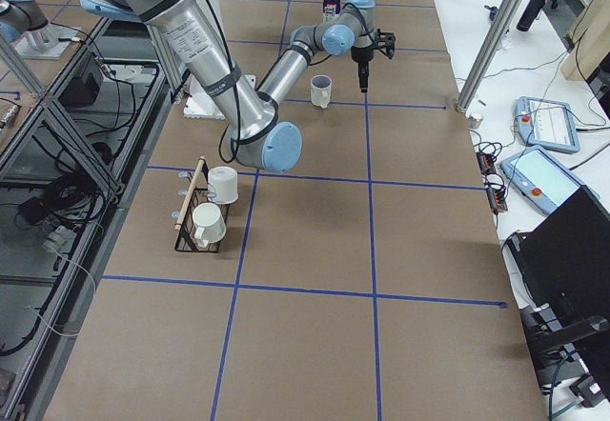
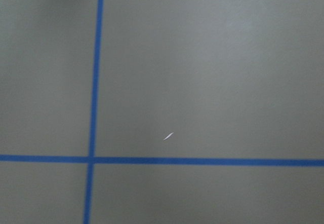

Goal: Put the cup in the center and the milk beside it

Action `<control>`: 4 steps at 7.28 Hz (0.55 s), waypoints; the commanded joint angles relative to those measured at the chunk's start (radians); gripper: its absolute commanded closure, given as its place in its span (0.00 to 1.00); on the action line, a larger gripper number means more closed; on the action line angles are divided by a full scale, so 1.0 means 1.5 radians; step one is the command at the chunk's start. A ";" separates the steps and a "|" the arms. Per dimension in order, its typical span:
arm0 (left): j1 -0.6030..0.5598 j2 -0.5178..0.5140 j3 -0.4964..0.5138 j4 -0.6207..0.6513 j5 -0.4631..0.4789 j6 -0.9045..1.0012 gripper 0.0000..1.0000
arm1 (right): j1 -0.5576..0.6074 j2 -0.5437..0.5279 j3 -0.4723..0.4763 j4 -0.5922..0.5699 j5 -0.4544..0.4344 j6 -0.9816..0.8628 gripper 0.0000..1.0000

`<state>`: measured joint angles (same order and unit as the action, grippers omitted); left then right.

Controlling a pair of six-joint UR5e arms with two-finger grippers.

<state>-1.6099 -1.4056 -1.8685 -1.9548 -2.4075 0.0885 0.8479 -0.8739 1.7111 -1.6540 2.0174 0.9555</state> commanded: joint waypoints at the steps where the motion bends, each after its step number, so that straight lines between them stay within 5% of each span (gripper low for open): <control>1: 0.033 -0.011 -0.043 -0.002 -0.031 -0.117 0.01 | 0.142 -0.106 0.000 0.006 0.073 -0.244 0.00; 4: 0.169 -0.011 -0.133 0.000 0.032 -0.335 0.00 | 0.297 -0.273 -0.003 0.009 0.145 -0.554 0.00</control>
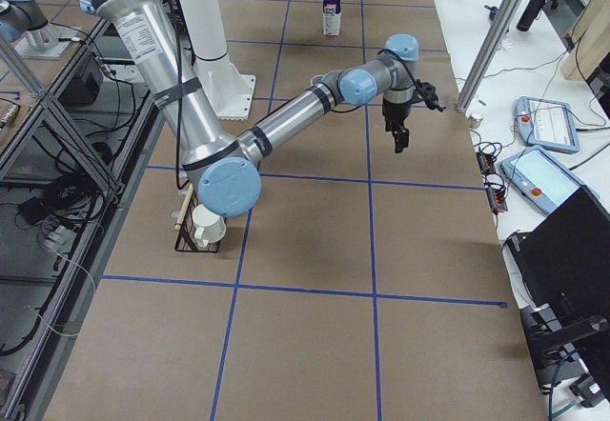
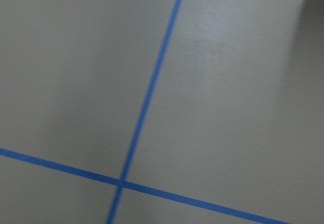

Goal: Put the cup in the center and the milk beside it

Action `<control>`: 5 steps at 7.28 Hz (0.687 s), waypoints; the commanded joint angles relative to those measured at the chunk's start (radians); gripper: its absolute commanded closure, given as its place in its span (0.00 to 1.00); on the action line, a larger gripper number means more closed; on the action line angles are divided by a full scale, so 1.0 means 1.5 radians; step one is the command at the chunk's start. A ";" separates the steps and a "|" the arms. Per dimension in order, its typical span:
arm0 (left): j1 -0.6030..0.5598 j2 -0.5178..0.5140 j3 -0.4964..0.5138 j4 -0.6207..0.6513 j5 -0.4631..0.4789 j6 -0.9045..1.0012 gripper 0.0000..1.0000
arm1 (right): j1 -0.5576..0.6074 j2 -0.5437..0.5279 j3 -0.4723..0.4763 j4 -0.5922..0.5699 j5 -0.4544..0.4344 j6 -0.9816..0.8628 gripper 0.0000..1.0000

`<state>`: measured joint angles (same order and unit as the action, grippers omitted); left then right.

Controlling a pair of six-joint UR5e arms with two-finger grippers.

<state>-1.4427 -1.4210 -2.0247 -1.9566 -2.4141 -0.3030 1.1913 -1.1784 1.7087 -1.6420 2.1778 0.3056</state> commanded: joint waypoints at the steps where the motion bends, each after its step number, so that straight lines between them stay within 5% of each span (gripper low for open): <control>1: 0.106 -0.002 -0.046 0.002 0.065 -0.136 0.00 | 0.127 -0.132 -0.001 0.001 0.064 -0.206 0.00; 3: 0.157 -0.002 -0.055 0.029 0.084 -0.173 0.01 | 0.189 -0.250 0.002 0.003 0.049 -0.265 0.00; 5: 0.231 0.017 -0.053 0.029 0.174 -0.209 0.01 | 0.208 -0.300 0.000 0.003 0.014 -0.315 0.00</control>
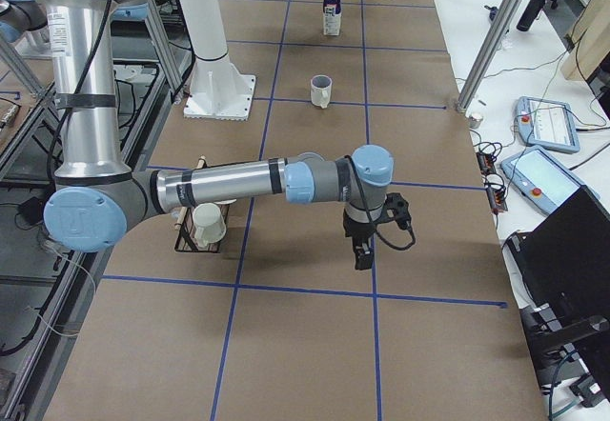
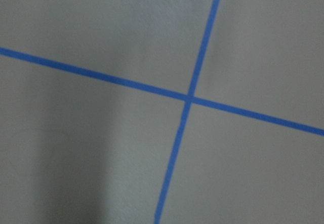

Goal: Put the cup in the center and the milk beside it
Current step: 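Reach the left gripper down and grasp the Pascual milk carton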

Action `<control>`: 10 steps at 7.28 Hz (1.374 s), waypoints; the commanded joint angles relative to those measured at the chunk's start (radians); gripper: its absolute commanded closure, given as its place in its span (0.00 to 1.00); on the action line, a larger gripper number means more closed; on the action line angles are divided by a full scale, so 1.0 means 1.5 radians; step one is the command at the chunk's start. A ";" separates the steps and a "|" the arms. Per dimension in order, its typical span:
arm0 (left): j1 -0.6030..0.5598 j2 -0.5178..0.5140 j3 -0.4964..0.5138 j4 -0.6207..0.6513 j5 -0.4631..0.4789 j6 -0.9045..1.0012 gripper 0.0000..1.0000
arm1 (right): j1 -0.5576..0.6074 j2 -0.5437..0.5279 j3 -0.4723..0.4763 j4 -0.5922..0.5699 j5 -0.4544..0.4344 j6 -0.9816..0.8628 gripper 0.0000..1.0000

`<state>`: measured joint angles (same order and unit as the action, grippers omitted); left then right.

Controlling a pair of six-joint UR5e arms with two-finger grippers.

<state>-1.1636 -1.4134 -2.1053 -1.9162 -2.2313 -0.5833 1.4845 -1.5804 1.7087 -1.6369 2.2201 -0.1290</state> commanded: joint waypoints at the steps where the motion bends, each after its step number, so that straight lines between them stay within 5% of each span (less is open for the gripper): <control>1: 0.060 0.013 0.008 0.002 0.064 -0.032 0.01 | 0.013 -0.032 -0.002 0.000 -0.015 -0.025 0.00; 5: 0.162 -0.027 0.034 -0.004 0.122 -0.128 0.03 | 0.012 -0.031 -0.004 0.000 -0.016 -0.024 0.00; 6: 0.162 -0.032 0.050 -0.005 0.135 -0.126 0.20 | 0.012 -0.031 -0.004 0.000 -0.016 -0.024 0.00; 8: 0.163 -0.034 0.058 -0.005 0.137 -0.119 0.87 | 0.012 -0.032 -0.003 -0.001 -0.015 -0.023 0.00; 9: 0.163 -0.035 0.059 -0.005 0.137 -0.119 1.00 | 0.012 -0.032 -0.004 -0.001 -0.015 -0.023 0.00; 10: 0.163 -0.036 0.058 -0.007 0.137 -0.116 1.00 | 0.012 -0.032 -0.004 -0.001 -0.015 -0.022 0.00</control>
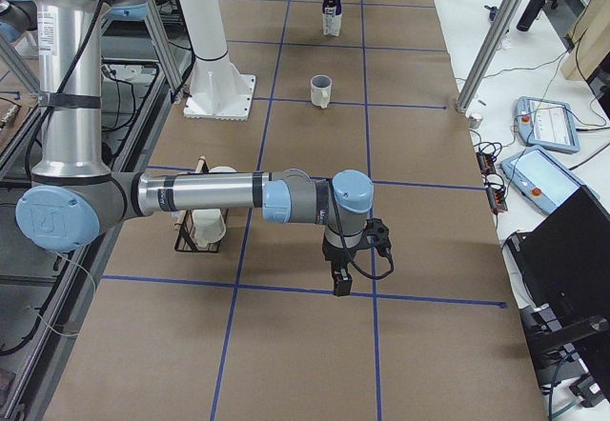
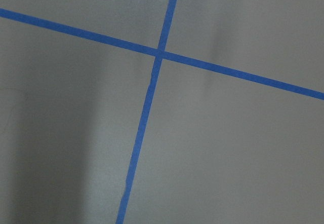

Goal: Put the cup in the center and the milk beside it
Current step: 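Reach the left gripper down and grasp the Pascual milk carton, then lift the milk carton with the left gripper and carry it toward the mug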

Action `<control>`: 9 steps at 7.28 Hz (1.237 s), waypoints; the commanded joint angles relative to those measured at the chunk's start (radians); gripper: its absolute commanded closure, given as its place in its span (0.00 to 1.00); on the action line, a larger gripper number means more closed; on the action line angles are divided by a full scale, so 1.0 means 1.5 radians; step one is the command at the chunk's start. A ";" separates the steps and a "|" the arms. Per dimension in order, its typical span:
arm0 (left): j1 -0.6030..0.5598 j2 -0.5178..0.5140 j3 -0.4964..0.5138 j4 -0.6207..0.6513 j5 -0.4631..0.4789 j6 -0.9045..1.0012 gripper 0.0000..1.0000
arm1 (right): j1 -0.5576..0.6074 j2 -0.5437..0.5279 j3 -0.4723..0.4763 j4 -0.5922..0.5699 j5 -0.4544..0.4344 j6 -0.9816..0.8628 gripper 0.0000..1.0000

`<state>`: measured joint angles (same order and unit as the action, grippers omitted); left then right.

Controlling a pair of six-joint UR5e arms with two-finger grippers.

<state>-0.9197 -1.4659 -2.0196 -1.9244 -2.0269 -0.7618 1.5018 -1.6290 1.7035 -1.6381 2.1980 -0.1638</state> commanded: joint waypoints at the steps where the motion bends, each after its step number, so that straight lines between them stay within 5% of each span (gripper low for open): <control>1: -0.001 -0.002 -0.004 -0.005 0.000 0.003 1.00 | 0.000 0.000 -0.001 0.001 0.000 0.001 0.00; 4: -0.007 -0.026 -0.064 0.004 -0.008 -0.026 1.00 | 0.000 0.000 -0.002 0.000 0.000 0.001 0.00; 5: 0.003 -0.083 -0.062 0.030 -0.007 -0.107 1.00 | 0.000 0.000 -0.002 0.000 0.000 0.001 0.00; 8: 0.148 -0.409 -0.049 0.382 0.085 -0.238 1.00 | 0.000 0.000 -0.011 0.000 0.000 0.002 0.00; 9: 0.195 -0.476 0.003 0.393 0.109 -0.297 1.00 | 0.000 0.000 -0.012 0.000 0.000 0.002 0.00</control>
<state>-0.7206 -2.0269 -2.0805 -1.4270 -1.9246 -1.1100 1.5018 -1.6291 1.6897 -1.6383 2.1982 -0.1616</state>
